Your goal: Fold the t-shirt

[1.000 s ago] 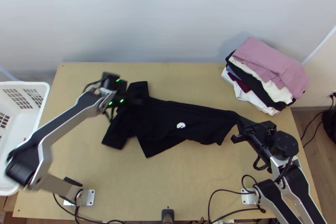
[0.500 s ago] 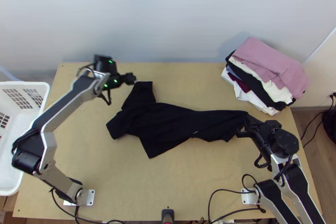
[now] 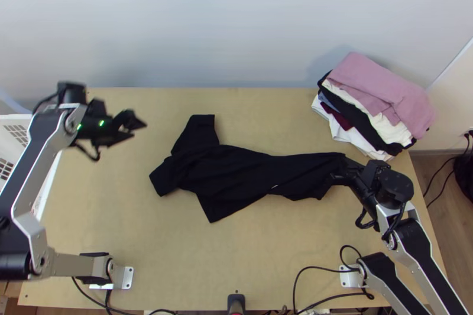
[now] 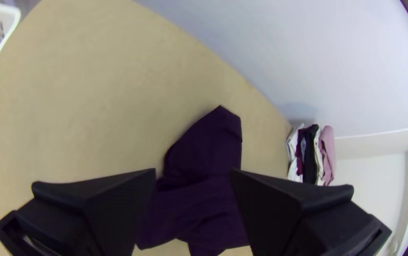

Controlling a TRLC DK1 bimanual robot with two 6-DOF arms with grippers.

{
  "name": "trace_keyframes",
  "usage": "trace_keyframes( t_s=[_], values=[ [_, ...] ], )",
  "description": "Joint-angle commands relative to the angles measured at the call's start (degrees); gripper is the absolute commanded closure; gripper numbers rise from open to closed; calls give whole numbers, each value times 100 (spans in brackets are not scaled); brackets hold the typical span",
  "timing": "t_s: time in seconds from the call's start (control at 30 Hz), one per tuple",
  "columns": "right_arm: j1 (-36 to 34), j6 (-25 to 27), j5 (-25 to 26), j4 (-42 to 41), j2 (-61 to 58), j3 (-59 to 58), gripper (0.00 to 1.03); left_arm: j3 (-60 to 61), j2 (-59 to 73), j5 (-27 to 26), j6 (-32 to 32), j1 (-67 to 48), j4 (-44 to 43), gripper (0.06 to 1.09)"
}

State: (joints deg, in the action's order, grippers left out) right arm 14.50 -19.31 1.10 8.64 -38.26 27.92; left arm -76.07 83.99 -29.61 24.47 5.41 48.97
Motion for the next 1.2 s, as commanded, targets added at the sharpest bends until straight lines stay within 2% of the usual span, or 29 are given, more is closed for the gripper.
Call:
trace_keyframes(
  t_s=[0.0, 0.07, 0.1, 0.5, 1.17],
  values=[
    [44, -143, 74, -117, -59, 196, 100, 822, -471, -274, 84, 189, 95, 52],
    [44, -143, 74, -117, -76, 214, 100, 1191, -585, -274, 84, 241, 34, 66],
    [44, -152, 74, -117, -94, 231, 100, 1323, -585, -274, 93, 294, 25, 69],
    [79, -284, 74, -65, -182, 328, 100, 2097, -163, -124, 14, 320, -125, 68],
    [53, -301, 74, -12, -191, 345, 100, 2510, 461, 148, 93, 92, -775, 68]
  ],
)
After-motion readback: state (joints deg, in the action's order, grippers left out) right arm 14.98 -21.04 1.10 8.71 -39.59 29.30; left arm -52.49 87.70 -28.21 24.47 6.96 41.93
